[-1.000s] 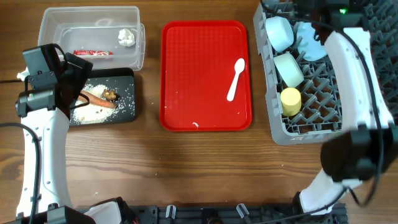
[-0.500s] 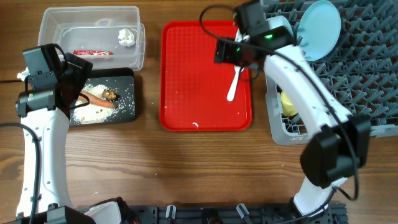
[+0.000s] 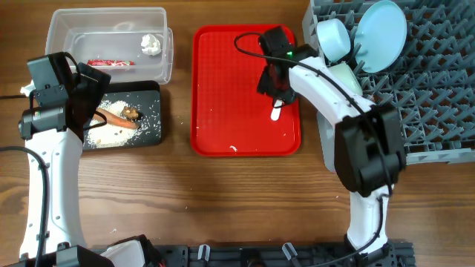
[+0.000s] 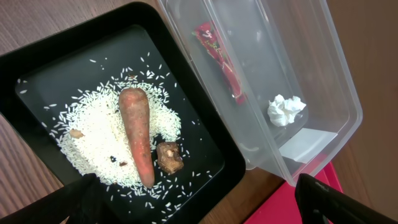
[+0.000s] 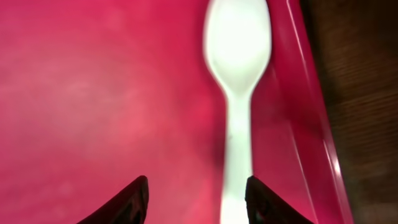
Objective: Sort waste into correct bins and load items into the dishwasher rack
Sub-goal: 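Reach the right gripper back to the white spoon and grasp it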
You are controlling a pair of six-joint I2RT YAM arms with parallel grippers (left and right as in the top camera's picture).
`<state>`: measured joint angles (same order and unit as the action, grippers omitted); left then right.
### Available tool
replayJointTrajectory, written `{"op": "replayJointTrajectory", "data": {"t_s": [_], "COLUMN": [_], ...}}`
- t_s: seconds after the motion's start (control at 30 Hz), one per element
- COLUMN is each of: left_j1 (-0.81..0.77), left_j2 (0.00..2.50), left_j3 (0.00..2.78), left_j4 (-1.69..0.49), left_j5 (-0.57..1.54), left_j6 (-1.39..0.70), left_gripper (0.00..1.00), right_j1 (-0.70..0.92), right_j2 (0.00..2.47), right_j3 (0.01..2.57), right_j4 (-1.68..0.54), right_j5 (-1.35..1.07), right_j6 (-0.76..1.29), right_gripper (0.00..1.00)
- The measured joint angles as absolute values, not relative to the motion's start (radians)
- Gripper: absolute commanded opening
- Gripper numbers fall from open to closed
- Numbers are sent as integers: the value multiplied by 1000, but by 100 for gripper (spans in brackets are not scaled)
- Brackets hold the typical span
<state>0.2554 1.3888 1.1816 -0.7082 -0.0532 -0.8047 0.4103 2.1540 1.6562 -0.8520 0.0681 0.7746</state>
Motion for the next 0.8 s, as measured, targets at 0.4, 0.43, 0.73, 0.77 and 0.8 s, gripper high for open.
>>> {"op": "replayJointTrajectory", "data": {"t_s": [0.4,0.43,0.73,0.77,0.8], "left_j1": [255,255,255,255,255], "left_j2": [1389,1389,1389,1389,1389], "left_j3": [1182,1182,1182,1182,1182], "left_j4": [-708,-709,-709,-708,-708], "left_j5": [-53,-53,-53,-53,-53], "left_j6": [-805,-805,-805,-805,-805], "left_gripper": [100,100,100,100,100], "right_j1": [402,402,402,402,402], "right_j2": [2211,2211,2210,2211,2211], "right_j3": [1656,1656,1610,1607,1605], "right_j4": [-802,-798,-658,-646,-640], "right_j5": [155,157,170,173,174], "right_j6": [803,801,785,781,776], "right_gripper": [28,29,28,29,28]}}
